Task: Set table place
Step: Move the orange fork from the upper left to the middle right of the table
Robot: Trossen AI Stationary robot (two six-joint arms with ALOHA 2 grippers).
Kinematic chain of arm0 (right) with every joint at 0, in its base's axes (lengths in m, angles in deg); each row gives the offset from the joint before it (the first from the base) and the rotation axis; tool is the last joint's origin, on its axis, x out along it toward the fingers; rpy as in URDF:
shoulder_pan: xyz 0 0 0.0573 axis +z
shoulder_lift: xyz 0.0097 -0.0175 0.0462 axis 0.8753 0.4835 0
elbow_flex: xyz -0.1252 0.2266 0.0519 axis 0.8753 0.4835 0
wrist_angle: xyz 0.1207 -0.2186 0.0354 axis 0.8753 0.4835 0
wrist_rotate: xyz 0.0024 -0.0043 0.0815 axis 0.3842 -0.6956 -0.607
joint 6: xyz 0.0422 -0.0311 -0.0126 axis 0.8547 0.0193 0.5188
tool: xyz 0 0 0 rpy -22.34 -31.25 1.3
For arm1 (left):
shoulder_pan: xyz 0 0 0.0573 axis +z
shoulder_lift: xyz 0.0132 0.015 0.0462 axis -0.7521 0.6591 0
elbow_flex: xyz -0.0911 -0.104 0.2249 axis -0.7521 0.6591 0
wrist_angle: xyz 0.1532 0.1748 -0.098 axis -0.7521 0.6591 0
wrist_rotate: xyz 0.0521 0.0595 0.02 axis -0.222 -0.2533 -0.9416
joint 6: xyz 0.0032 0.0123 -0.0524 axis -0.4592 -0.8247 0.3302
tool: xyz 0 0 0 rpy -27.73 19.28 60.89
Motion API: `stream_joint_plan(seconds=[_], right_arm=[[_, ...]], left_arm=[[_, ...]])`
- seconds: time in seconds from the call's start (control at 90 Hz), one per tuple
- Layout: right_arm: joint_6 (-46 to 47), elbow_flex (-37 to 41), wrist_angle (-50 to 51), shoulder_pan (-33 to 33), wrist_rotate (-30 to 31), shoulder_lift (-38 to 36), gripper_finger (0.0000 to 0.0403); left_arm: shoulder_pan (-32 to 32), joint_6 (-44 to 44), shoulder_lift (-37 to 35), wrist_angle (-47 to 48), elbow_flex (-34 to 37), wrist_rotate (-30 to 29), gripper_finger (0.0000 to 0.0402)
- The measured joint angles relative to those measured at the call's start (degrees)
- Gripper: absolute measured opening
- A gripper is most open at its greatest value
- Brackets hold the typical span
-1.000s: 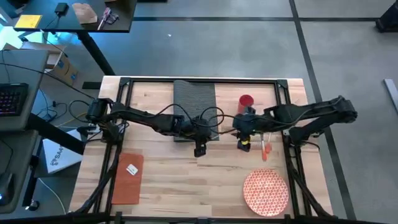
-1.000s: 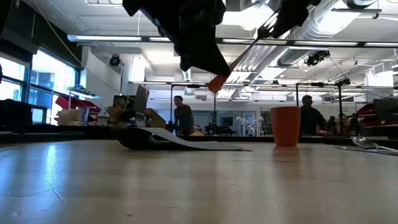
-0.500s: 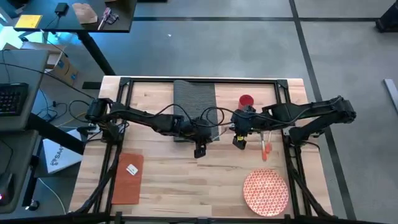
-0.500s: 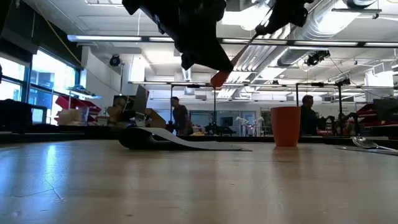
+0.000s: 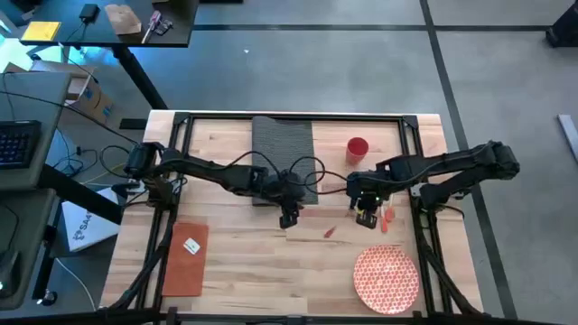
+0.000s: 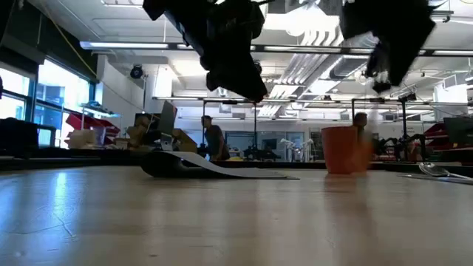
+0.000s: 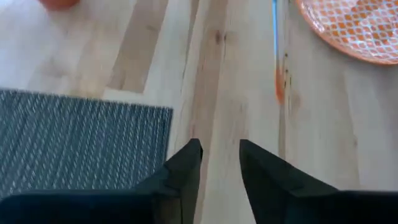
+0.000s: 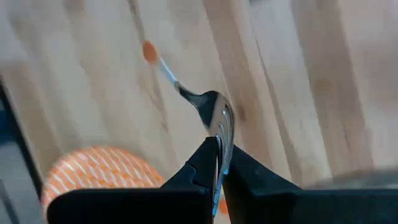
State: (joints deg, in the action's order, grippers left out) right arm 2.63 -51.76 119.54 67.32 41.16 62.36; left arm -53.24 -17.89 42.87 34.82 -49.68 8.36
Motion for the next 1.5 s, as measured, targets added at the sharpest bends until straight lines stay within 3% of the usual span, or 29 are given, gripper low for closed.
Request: stream_joint_plan(seconds=[0.267, 0.567, 0.956, 1.144, 1.289, 1.5], right_arm=[[-7.38, 11.18, 1.51, -7.44, -4.45, -2.95, 0.0000], [-12.98, 19.70, 1.92, -18.32, 0.78, -2.80, 0.0000], [-11.48, 19.25, 3.00, -25.62, 1.32, -2.73, 0.0000], [-13.83, 19.21, 4.95, -27.38, -3.47, -1.92, 0.0000], [-17.87, 18.90, 6.89, -27.44, -5.03, 2.25, 0.0001], [-20.58, 14.00, 7.68, -27.22, -2.44, 11.42, 0.0001]], left_arm=[[-0.04, 2.16, -1.14, 3.18, 0.07, 0.23, 0.0101], [-0.07, 7.95, -1.19, 5.42, 0.07, 0.30, 0.0101], [0.21, 11.86, -1.19, 5.32, 0.07, -0.44, 0.0101], [0.33, 12.02, -1.21, 5.28, 0.07, -0.20, 0.0101], [0.35, 11.71, -1.21, 4.86, 0.02, -0.18, 0.0101], [0.37, 11.52, -1.21, 4.77, 0.02, 1.15, 0.0101]])
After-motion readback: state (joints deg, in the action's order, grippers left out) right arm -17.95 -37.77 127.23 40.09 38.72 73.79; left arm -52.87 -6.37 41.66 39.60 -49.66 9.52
